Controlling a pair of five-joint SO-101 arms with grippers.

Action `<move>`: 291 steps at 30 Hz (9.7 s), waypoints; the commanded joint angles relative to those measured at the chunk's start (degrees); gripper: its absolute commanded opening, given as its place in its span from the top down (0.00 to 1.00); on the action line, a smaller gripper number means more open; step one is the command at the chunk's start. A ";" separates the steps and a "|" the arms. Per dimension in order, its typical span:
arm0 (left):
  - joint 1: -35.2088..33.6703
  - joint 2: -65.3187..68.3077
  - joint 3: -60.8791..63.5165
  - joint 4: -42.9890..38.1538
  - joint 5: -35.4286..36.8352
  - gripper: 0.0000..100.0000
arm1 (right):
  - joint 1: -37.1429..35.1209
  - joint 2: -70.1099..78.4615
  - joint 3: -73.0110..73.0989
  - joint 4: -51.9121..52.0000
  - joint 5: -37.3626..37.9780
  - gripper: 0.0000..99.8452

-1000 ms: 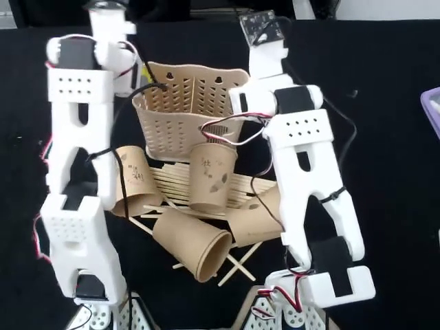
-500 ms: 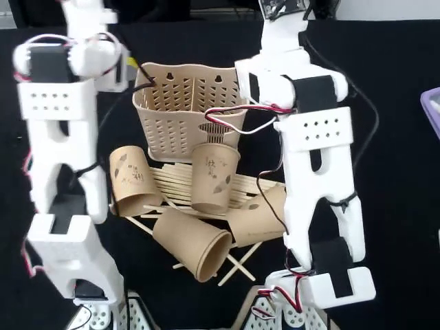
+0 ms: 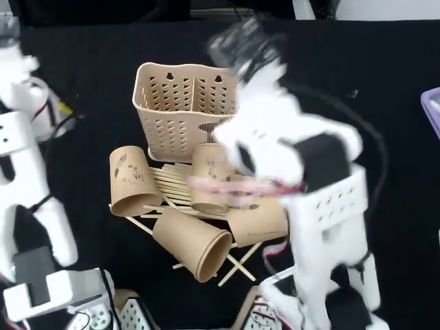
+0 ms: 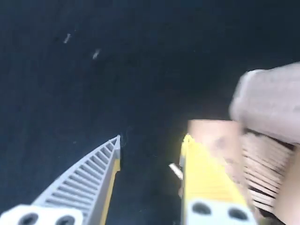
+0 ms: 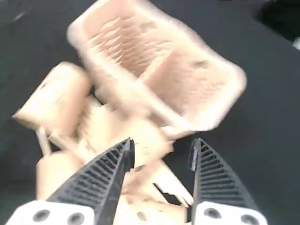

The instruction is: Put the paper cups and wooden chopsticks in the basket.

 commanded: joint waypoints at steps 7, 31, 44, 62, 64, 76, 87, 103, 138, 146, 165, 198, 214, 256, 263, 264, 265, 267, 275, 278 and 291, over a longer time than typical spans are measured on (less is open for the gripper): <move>-16.04 -3.69 33.36 -24.53 0.62 0.79 | -12.57 -14.81 42.86 -30.15 5.27 0.80; -17.19 -3.69 43.56 -31.03 7.82 0.79 | -25.05 -13.93 67.03 -65.58 0.44 0.80; -16.75 -4.13 43.56 -28.48 7.82 0.79 | -25.05 3.21 61.32 -71.03 -1.93 0.80; -16.75 -3.69 43.91 -28.84 7.74 0.79 | -24.62 -5.14 58.68 -64.35 -1.49 0.99; -16.75 -3.69 43.91 -28.84 7.82 0.79 | -23.56 -10.33 58.51 -61.36 -0.62 0.99; -16.75 -3.69 44.00 -28.84 7.82 0.79 | -6.68 -31.69 40.22 -37.45 3.69 0.99; -16.75 -3.60 44.09 -28.84 7.82 0.79 | 5.63 -19.03 7.60 -25.93 -2.37 0.99; -16.66 -3.60 44.88 -28.92 7.82 0.79 | 17.58 24.22 -39.43 -1.14 -7.38 0.99; -16.66 -3.60 44.97 -28.84 7.82 0.79 | 13.27 37.49 -57.45 9.41 -7.65 0.78; -16.66 -3.60 44.97 -28.84 7.82 0.79 | 13.01 16.66 -31.16 9.41 -6.68 0.85; -14.55 -3.60 45.05 -28.84 7.82 0.79 | 11.16 -27.74 55.69 -19.87 27.16 0.79; -14.46 -3.60 45.58 -29.01 7.82 0.79 | 26.11 6.55 36.18 4.57 36.40 0.82; -14.55 -3.60 46.20 -30.15 7.82 0.79 | 26.64 0.66 31.52 9.41 40.70 0.99; -14.46 -3.60 46.29 -31.65 7.91 0.79 | 32.35 1.01 36.70 9.41 40.53 0.99; -14.46 -3.60 46.29 -31.65 7.91 0.79 | 37.01 -11.03 31.08 9.41 42.55 0.99; -14.46 -3.60 46.29 -31.65 7.91 0.79 | 37.71 -12.26 29.76 9.41 42.73 0.99; -14.46 -3.60 46.29 -31.65 7.91 0.79 | 38.51 -13.41 28.44 9.41 42.73 0.99; -14.46 -3.60 46.29 -31.65 7.91 0.79 | 40.18 -15.25 25.27 9.23 42.73 0.99; -14.55 -3.60 46.55 -31.56 7.91 0.79 | 47.74 -16.92 24.13 -6.59 42.73 0.99; -14.55 -3.69 47.08 -31.65 7.91 0.79 | 52.31 -16.92 32.57 -17.85 42.73 0.99; -14.55 -3.69 47.08 -31.74 7.91 0.79 | 55.30 -17.36 52.88 -30.86 48.00 0.99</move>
